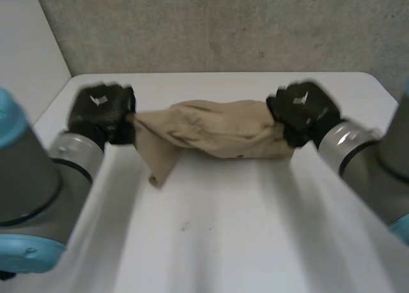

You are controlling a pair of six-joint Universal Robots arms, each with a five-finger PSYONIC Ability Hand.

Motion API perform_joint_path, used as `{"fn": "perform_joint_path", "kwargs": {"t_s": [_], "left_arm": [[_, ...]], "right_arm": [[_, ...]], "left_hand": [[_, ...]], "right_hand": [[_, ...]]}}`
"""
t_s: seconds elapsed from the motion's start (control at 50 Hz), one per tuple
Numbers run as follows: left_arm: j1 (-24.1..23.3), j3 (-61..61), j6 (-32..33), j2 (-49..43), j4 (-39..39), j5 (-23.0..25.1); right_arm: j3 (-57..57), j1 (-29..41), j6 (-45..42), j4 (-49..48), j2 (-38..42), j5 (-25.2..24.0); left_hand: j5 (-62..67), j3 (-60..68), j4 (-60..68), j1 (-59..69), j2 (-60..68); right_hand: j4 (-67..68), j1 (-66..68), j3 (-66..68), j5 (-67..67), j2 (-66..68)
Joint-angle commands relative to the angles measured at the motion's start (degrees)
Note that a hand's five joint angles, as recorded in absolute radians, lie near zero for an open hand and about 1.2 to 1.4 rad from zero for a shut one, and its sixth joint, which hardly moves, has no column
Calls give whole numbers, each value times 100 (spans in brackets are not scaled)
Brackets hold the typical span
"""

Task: Fold the shorts.

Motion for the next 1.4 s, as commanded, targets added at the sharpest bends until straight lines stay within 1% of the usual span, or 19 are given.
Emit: {"fn": "perform_joint_path", "kwargs": {"t_s": [0.02, 0.12, 0.2, 0.28, 0.36, 0.38, 0.42, 0.5, 0.52, 0.56, 0.62, 0.7, 0.76, 0.82, 0.9, 1.0, 1.14, 1.22, 1.4], "left_arm": [[59, -49, 677, 681, 107, 151], [24, -93, 818, 611, 28, 222], [23, -137, 932, 252, 63, 230], [41, -23, 1160, -381, 116, 222], [76, 406, 1713, -1145, 300, 222], [94, 660, 1993, -1442, 475, 222], [129, 907, 2249, -1629, 669, 222], [296, 1812, 2917, -2025, 1424, 230], [296, 2284, 3075, -2139, 1747, 230], [296, 2761, 3147, -2245, 2074, 248], [305, 3780, 3121, -2377, 2724, 362], [305, 4467, 3059, -2342, 3428, 415], [243, 4618, 2980, -2333, 3745, 406], [182, 4495, 2875, -2289, 3755, 398], [199, 3855, 2655, -2000, 3693, 389], [226, 2495, 2409, -1622, 3649, 389], [217, 823, 2049, -1524, 3456, 406], [147, -231, 1899, -1603, 3053, 459], [23, -1086, 1934, -1674, 2376, 424]], "right_arm": [[-718, -32, -412, 920, -461, 11], [-824, -6, -464, 1316, -417, -33], [-885, 12, -666, 1439, -146, 2], [-1131, 3, -1035, 1562, 557, 72], [-1849, 64, -1255, 1554, 1382, 177], [-2026, 64, -1256, 1545, 1524, 204], [-2430, 56, -1221, 1510, 1831, 291], [-3721, 64, -1194, 1036, 2474, 502], [-4211, 73, -1159, 687, 2622, 555], [-4741, 73, -1098, 212, 2738, 582], [-5523, 64, -826, -1113, 2800, 564], [-5728, 55, -676, -2493, 2712, 521], [-5693, 55, -676, -3085, 2580, 494], [-5570, 55, -649, -3114, 2475, 371], [-5158, 64, -553, -2754, 2361, 239], [-4141, -6, -298, -2184, 2123, -24], [-2654, 29, -350, -1357, 2114, -253], [-1741, 47, -499, -795, 2254, -262], [-675, 12, -570, -38, 2053, -227]], "left_hand": [[1343, 1246, 1140, 1712, 1167], [1343, 1246, 1140, 1712, 1167], [1343, 1246, 1140, 1712, 1167], [1343, 1246, 1140, 1712, 1167], [1343, 1246, 1140, 1712, 1167], [1343, 1246, 1140, 1712, 1167], [1343, 1246, 1140, 1712, 1167], [1343, 1246, 1140, 1712, 1167], [1343, 1246, 1140, 1712, 1167], [1343, 1246, 1140, 1712, 1167], [1343, 1246, 1140, 1712, 1167], [1343, 1246, 1140, 1712, 1167], [1343, 1246, 1140, 1712, 1167], [1343, 1246, 1140, 1712, 1167], [1343, 1246, 1140, 1712, 1167], [1343, 1246, 1140, 1712, 1167], [1343, 1246, 1140, 1712, 1167], [1343, 1246, 1140, 1712, 1167], [1312, 1215, 1109, 1681, 1136]], "right_hand": [[1197, 2821, 1271, 1349, 1265], [1197, 2821, 1271, 1349, 1265], [1197, 2821, 1271, 1349, 1265], [1197, 2821, 1271, 1349, 1265], [1197, 2821, 1271, 1349, 1265], [1197, 2821, 1271, 1349, 1265], [1197, 2821, 1271, 1349, 1265], [1197, 2821, 1271, 1349, 1265], [1197, 2821, 1271, 1349, 1265], [1197, 2821, 1271, 1349, 1265], [1197, 2821, 1271, 1349, 1265], [1197, 2821, 1271, 1349, 1265], [1197, 2821, 1271, 1349, 1265], [1197, 2821, 1271, 1349, 1265], [1197, 2821, 1271, 1349, 1265], [1197, 2821, 1271, 1349, 1265], [1197, 2821, 1271, 1349, 1265], [1197, 2821, 1271, 1349, 1265], [1197, 2821, 1271, 1349, 1265]]}}
